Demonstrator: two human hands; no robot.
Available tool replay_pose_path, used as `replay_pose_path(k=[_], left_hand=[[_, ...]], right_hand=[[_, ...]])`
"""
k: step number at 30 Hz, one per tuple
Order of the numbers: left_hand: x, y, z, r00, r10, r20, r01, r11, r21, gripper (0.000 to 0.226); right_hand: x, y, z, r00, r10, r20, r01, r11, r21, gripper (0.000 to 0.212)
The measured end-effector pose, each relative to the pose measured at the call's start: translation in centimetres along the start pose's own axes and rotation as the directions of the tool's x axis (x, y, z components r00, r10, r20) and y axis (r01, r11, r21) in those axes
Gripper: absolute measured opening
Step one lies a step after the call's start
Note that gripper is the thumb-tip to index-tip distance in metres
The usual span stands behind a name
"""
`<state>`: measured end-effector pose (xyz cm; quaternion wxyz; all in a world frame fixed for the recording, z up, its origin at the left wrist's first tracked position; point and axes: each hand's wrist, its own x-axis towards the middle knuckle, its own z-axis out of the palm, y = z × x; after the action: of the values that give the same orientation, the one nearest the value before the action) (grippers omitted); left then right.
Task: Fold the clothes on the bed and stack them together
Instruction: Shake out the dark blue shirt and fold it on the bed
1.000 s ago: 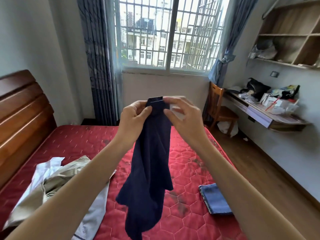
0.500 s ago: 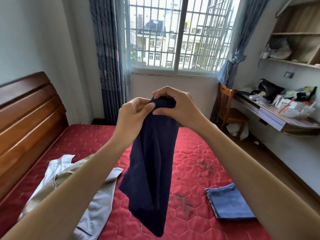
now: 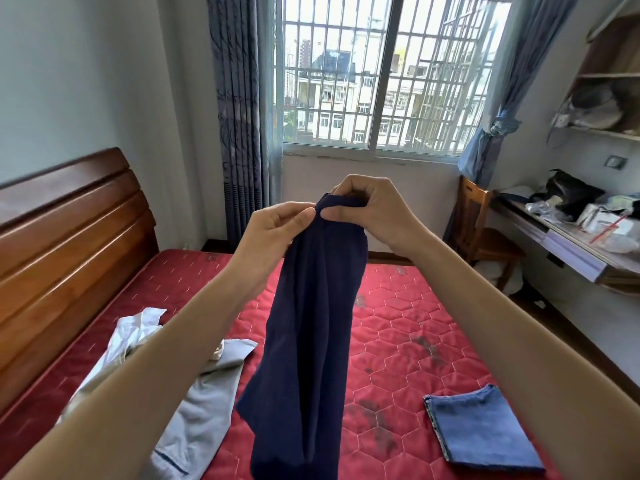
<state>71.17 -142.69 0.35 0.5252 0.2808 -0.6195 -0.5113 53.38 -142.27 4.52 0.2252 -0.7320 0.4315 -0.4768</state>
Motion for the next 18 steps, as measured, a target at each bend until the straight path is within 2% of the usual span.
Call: replay_pose_path(k=[5,9,13,15,18], left_hand=[[0.6,-0.7,0.6,0.999,0.044,-0.006,-0.044,0.999,0.008,0.028],[1.4,-2.5,1.0,0.995,0.080,-0.063,-0.065,0.975,0.211,0.044],[1.6,-5.8,1.2,0.992,0.114,-0.058,-0.098,0.969,0.229,0.051],[1.3,-8.2,1.3,0.985,0.154,-0.079,-0.112,0.916,0.386,0.055],[0.5,-12.4,1.0,0.982,0.149,-0.113,-0.039,0.755,0.655,0.061]], right_hand=[[0.5,1.1,-0.5,0.998,0.036,-0.048,-0.035,0.999,0.024,0.021],[1.0,2.2,-1.2,0.996,0.057,0.063,-0.045,0.981,-0.188,0.025],[1.3,3.4,-1.5,0.992,0.015,0.122,0.029,0.937,-0.347,0.013],[1.4,4.2,-1.8,0.996,0.003,0.086,0.028,0.935,-0.352,0.014],[1.9,5.0,-2.8,1.000,-0.005,-0.004,0.004,0.953,-0.303,0.015]])
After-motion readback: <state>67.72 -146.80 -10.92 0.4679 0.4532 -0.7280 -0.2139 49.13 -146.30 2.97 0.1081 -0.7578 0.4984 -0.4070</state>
